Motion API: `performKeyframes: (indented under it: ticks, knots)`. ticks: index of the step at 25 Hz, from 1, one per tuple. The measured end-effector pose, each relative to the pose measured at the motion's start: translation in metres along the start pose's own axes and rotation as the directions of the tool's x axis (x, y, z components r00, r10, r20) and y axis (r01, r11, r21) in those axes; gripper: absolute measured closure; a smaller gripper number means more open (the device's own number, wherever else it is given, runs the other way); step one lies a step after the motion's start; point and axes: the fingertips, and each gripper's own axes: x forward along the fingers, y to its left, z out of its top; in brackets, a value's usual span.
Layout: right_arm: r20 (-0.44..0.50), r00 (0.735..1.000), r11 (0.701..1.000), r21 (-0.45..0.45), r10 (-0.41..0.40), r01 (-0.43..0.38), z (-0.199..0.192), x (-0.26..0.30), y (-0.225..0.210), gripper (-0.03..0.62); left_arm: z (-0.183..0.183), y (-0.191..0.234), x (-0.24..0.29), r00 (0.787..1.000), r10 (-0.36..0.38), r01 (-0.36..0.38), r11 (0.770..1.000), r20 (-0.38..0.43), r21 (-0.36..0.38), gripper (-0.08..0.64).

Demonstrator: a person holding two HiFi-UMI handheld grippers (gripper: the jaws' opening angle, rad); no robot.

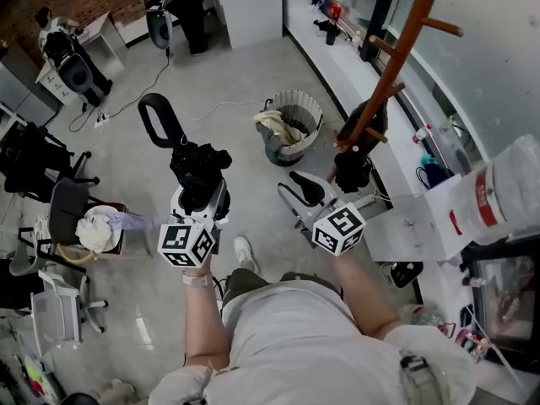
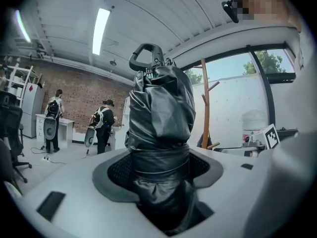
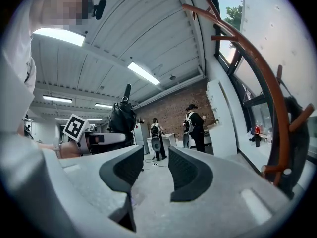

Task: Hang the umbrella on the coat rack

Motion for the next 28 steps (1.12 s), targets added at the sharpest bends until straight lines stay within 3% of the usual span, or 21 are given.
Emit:
performKeyframes:
  ticks: [6,15,22,28]
  knots:
    - [-0.009,0.997,0.997,0.008,-0.079,0.079,0.002,0.080,-0.033,0.433,0.007,0.069,0.060,0.997,-0.082,0.082,0.996,-0.011,-0.037,0.287]
    - [0.001,0.977,0.976,0.029,-0.215,0.215,0.007,0.179,-0.057,0.433,0.016,0.142,0.134,0.966,-0.255,0.256,0.967,-0.050,0.006,0.285]
    - [0.031,0.927,0.928,0.001,-0.373,0.373,0.019,0.175,-0.083,0.433,0.011,0.140,0.175,0.910,-0.410,0.410,0.912,-0.065,-0.024,0.287]
    - [0.065,0.857,0.859,0.009,-0.511,0.512,0.029,0.136,-0.116,0.433,0.006,0.094,0.213,0.836,-0.538,0.540,0.841,-0.104,-0.007,0.286]
